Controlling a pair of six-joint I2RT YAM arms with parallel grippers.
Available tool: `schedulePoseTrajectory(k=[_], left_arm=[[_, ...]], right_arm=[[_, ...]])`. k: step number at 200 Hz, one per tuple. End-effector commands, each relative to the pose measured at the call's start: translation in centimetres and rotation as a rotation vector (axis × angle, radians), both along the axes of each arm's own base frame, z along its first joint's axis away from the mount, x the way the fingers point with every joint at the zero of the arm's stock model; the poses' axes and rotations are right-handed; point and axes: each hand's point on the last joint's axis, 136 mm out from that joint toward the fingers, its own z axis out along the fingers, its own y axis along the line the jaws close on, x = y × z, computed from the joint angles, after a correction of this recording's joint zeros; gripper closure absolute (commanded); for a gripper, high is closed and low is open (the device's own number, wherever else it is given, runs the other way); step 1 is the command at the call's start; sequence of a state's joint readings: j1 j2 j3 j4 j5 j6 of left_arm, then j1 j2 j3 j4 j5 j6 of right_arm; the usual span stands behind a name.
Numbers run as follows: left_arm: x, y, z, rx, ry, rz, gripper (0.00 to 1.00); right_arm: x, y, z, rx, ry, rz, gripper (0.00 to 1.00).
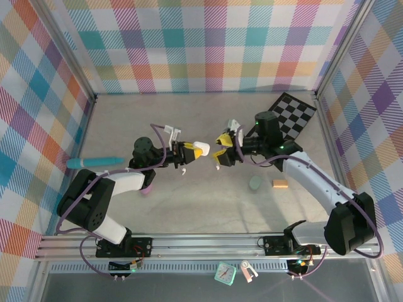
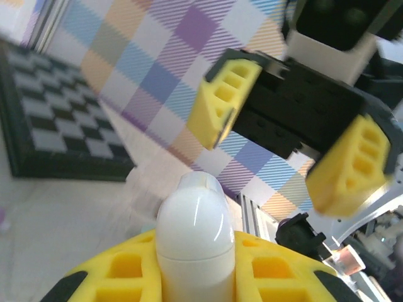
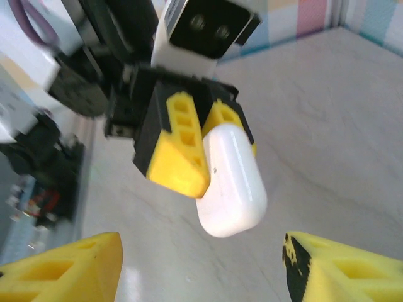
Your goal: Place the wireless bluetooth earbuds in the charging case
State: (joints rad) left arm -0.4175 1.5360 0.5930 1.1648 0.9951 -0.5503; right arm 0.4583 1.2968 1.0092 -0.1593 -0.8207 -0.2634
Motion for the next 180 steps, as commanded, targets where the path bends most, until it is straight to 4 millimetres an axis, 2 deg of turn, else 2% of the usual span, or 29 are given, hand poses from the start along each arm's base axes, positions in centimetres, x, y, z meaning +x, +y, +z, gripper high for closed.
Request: schedulePoseTrajectory(k=[1,44,73,109,164,180], left_arm=[[-2.4,-0.9,3.6,-0.066,-0.316,-0.071,0.81],[-4.3,-1.7,4.9,-0.077,-0.492,-0.095,0.81],[-5.1,-1.9,5.5,-0.086,-0.559,-0.095,0.81],[-6.1,-2.2,5.3,-0.082,-0.653,-0.106,0.82],[-4.8,-2.0,6.2,-0.081,-0.706,0.011,0.83],[-4.7,-2.0,6.3,-0.081,-0.709,0.025,0.84]], right_arm=[[-3.2,0.4,2.7,0.135,0.118,0.148,0.33],[-2.3,0.4,3.8,0.164,0.147,0.075,0.36],[-1.8,0.2,3.2,0.142,0.115,0.042,0.39],[-1.7,0.4,2.5,0.117,0.092,0.031,0.39],[-1.1,0.1,2.3,0.081,0.027,-0.046,0.38],[-0.8,-0.1,2.3,0.069,-0.042,-0.072,0.37]])
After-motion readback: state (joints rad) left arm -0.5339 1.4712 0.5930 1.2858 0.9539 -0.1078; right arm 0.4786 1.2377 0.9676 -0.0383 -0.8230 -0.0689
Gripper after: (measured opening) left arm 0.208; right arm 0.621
